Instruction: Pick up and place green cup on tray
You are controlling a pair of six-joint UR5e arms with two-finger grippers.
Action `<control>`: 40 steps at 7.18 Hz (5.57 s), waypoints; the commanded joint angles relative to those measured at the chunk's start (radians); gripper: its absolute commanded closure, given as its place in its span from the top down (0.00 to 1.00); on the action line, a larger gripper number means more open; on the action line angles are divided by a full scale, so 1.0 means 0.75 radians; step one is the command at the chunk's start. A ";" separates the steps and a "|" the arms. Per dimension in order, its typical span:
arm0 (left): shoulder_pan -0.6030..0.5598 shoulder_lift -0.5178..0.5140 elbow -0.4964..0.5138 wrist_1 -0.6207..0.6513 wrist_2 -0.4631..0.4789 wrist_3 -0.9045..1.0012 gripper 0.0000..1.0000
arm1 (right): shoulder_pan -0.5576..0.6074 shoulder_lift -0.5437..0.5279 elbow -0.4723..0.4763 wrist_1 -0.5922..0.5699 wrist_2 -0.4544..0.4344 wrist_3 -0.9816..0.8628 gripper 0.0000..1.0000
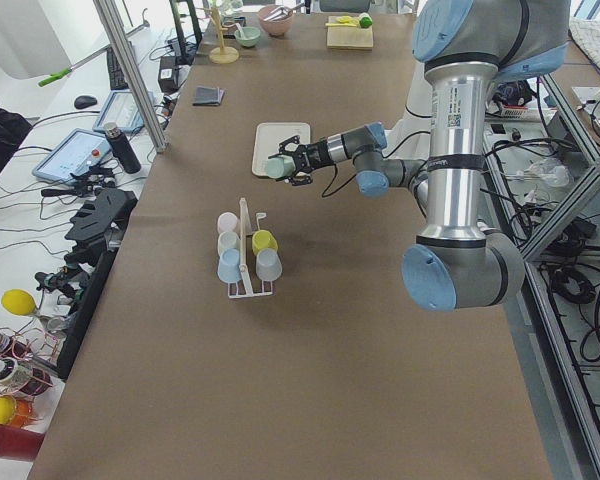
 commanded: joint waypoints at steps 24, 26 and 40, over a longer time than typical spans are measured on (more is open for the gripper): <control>-0.024 -0.863 1.006 -0.939 -0.772 -1.861 0.00 | 0.000 -0.006 0.000 -0.009 0.000 0.000 1.00; -0.061 -0.969 1.118 -0.944 -0.772 -1.874 0.00 | 0.000 -0.006 0.000 -0.009 0.000 0.000 1.00; -0.073 -1.025 1.422 -1.316 -0.785 -1.912 0.00 | 0.000 -0.006 -0.002 -0.011 0.000 0.000 1.00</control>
